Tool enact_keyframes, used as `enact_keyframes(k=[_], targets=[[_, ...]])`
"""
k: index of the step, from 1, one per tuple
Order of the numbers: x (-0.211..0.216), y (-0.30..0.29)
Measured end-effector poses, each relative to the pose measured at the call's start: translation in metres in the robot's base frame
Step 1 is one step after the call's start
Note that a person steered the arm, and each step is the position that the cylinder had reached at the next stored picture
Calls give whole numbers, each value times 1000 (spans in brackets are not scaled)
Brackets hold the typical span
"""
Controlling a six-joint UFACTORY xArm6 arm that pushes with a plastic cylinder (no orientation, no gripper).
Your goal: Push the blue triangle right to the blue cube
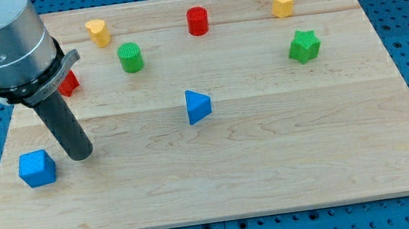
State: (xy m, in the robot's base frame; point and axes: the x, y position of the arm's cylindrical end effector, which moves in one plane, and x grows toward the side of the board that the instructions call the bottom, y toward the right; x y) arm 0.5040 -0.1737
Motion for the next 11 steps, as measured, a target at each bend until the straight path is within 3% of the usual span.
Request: enact_keyframes(k=[2,3,5,6,7,8,9,11], targets=[[-28,38],[-73,93],[-84,202],[-49,154],[-48,130],[-53,132],[-11,120],[10,69]])
